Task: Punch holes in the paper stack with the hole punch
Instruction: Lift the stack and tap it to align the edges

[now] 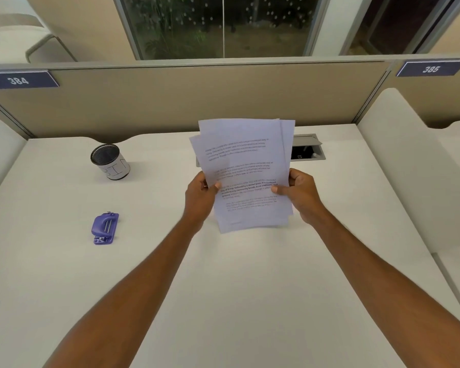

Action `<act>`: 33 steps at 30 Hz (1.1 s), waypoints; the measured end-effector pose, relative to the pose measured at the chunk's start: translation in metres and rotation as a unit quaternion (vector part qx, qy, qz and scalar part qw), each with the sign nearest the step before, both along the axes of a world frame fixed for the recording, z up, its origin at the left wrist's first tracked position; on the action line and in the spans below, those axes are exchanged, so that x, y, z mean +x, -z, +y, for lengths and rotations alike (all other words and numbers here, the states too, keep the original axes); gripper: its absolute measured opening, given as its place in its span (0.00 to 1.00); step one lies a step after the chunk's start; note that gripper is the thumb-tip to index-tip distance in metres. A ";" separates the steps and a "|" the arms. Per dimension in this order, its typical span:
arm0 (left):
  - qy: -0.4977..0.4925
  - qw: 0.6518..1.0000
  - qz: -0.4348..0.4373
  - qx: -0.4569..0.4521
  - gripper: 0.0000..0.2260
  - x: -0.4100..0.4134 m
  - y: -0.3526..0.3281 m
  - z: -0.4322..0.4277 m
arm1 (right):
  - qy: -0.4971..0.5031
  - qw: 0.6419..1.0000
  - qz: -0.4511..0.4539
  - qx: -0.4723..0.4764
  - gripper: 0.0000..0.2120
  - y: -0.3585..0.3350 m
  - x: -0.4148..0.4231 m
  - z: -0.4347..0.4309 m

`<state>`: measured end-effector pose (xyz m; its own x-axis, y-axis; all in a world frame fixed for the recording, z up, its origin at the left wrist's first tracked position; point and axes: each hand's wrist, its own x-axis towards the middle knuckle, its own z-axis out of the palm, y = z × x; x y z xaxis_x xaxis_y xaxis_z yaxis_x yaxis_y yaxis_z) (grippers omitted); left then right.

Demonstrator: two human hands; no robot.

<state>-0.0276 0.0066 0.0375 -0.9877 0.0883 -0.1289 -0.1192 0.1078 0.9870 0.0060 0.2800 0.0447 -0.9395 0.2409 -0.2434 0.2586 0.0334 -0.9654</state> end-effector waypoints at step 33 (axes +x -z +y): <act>-0.035 0.998 0.007 -0.043 0.14 0.004 -0.017 0.024 | 0.031 0.999 0.015 -0.030 0.21 -0.004 -0.014 -0.022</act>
<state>-0.0238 0.0306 0.0548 -0.9927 0.0084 -0.1201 -0.1165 0.1845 0.9759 -0.0079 0.2575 0.0483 -0.9300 0.2853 -0.2317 0.2301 -0.0397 -0.9724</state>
